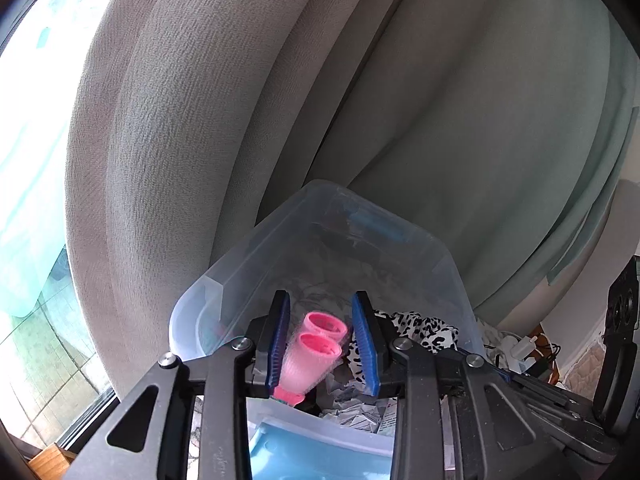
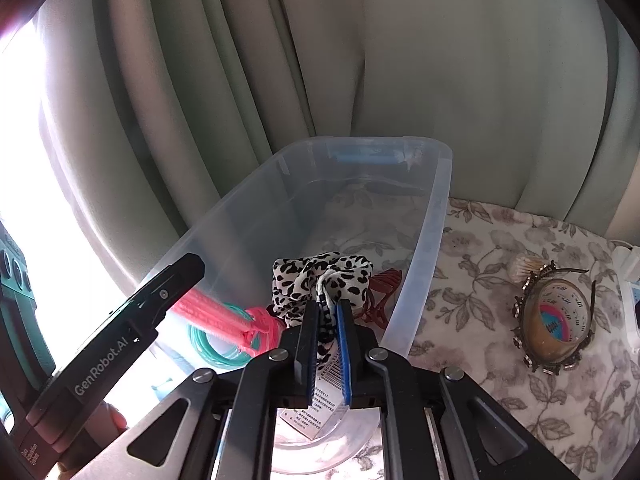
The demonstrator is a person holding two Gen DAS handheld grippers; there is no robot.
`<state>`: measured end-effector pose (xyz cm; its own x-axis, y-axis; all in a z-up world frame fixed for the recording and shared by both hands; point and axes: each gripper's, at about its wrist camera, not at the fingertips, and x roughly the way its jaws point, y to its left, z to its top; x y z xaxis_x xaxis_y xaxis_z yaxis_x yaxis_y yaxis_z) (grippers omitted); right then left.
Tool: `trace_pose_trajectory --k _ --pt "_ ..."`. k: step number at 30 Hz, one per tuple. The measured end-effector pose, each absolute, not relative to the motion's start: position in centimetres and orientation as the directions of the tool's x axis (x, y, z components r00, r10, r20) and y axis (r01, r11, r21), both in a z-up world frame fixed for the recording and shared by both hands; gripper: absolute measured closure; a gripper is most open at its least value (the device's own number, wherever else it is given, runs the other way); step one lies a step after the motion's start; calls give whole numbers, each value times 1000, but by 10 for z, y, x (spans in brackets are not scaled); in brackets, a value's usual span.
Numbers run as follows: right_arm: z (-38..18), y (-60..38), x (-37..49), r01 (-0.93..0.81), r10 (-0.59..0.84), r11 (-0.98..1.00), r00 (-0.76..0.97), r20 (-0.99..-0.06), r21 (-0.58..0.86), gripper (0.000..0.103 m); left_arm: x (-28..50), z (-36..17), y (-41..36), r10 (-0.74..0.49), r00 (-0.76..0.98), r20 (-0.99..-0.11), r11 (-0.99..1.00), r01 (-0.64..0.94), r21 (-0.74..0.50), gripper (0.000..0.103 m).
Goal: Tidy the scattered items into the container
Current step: 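Open both tools to drop the roller and scrunchie into the box, then move both open tools back toward the tape roll with the headband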
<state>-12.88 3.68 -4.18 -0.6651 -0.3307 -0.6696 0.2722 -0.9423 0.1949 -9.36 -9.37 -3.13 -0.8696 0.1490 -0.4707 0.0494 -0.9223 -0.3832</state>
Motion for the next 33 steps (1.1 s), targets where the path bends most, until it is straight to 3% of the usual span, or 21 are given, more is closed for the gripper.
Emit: trace_pose_trajectory --k 5,13,28,33 --pt "-42 35 -127 286 -343 -937 -660 -668 198 84 -91 -27 -85 148 -869 -473 -927 45 -373 63" --pt "-33 30 -119 298 -344 -937 -682 -645 184 53 -87 -20 -78 160 -865 -476 -913 53 -404 58" --pt "-8 34 -101 290 -342 -939 -708 -618 187 53 -66 9 -41 166 -872 -461 -916 37 -400 50" --pt "2 41 -93 277 -333 -942 -721 -608 189 53 -46 44 -110 174 -878 -446 -919 18 -394 48"
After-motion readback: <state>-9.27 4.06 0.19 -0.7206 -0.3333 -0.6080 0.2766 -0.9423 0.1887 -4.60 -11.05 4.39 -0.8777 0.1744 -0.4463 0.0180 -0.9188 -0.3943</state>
